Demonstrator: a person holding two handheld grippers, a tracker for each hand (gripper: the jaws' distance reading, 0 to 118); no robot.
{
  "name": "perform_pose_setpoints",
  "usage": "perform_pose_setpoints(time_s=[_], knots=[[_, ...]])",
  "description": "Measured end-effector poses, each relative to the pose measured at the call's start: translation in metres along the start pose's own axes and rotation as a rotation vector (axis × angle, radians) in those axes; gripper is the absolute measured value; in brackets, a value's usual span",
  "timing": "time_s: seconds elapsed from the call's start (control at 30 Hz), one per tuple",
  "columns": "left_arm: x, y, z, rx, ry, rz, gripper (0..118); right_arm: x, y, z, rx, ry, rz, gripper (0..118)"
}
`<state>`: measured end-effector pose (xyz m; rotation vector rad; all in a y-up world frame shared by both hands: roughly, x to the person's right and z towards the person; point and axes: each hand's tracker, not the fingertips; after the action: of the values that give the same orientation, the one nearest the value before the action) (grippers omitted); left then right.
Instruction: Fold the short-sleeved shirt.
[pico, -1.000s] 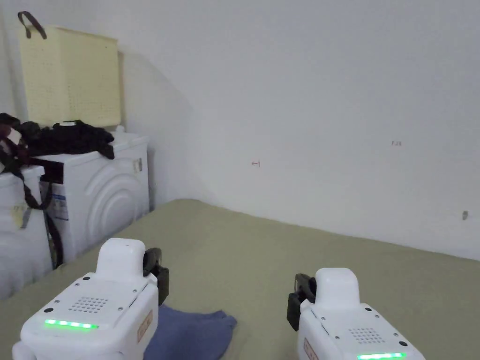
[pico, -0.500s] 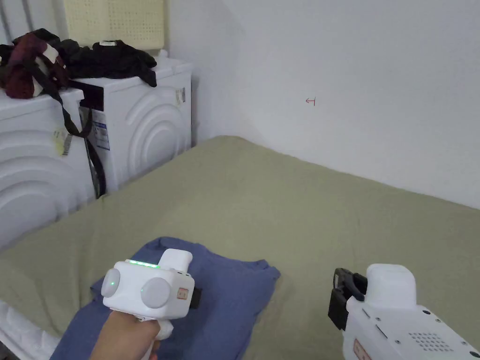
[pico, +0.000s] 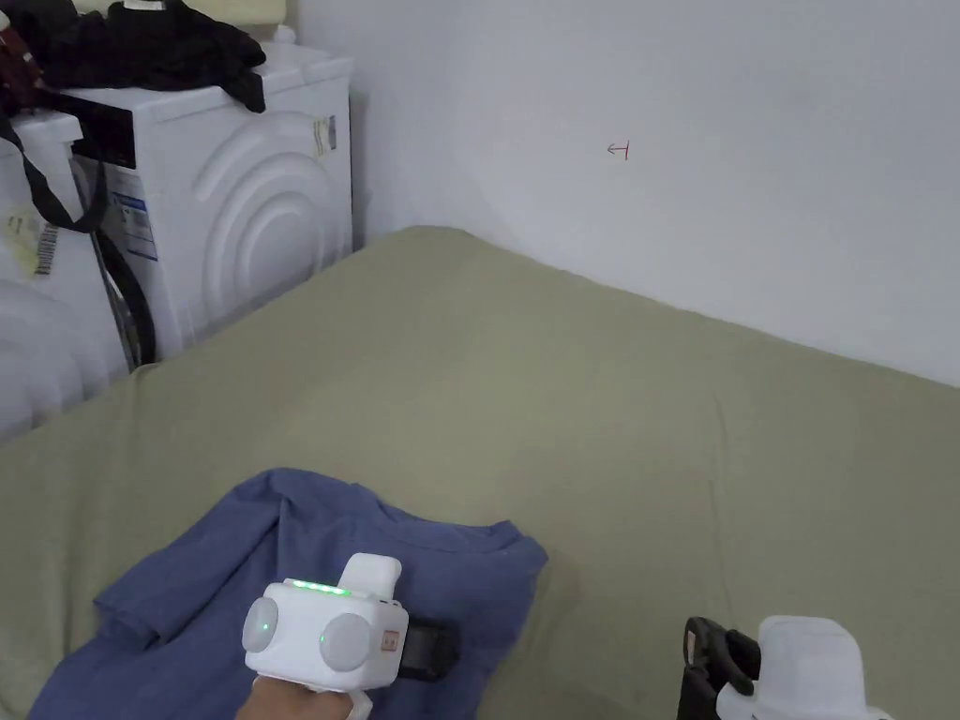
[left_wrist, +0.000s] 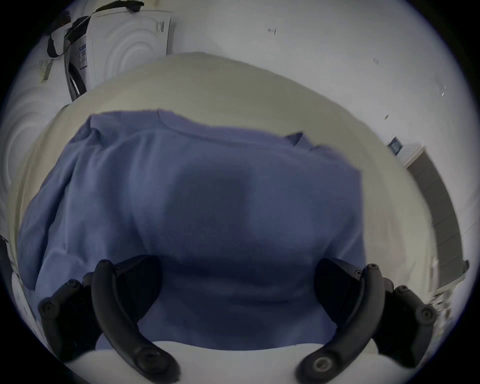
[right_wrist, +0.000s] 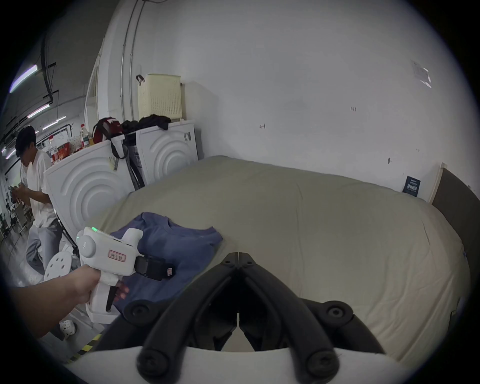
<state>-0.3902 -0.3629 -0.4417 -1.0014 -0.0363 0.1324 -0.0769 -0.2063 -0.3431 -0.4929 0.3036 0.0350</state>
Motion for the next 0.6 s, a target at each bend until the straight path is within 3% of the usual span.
perform_pose_setpoints(time_s=[0.1,0.2,0.23,0.27,0.3,0.33,0.4,0.6], knots=[[0.009,0.004,0.01,0.02,0.059,-0.016,116,0.005,-0.005,-0.004,-0.026,-0.012,0.002,1],[0.013,0.0,0.018,0.034,0.088,-0.034,91,0.009,-0.007,-0.004,-0.025,-0.005,-0.024,1],[0.011,0.002,0.018,0.044,0.097,-0.051,75,0.01,-0.006,-0.003,-0.024,-0.008,-0.027,1],[0.015,0.0,0.024,0.079,0.125,-0.074,43,0.012,-0.006,-0.001,-0.02,-0.009,-0.03,1],[0.02,0.0,0.028,0.104,0.142,-0.089,1,0.012,-0.005,0.001,-0.017,-0.01,-0.032,1],[0.024,-0.003,0.027,0.11,0.214,-0.111,1,0.014,-0.004,0.004,-0.016,-0.011,-0.035,1],[0.016,-0.002,0.014,0.071,0.147,-0.092,0,0.018,-0.003,0.012,-0.007,-0.013,-0.041,1],[0.047,0.01,0.058,0.186,0.017,-0.051,0,0.045,-0.005,0.043,0.022,-0.048,-0.062,1]])
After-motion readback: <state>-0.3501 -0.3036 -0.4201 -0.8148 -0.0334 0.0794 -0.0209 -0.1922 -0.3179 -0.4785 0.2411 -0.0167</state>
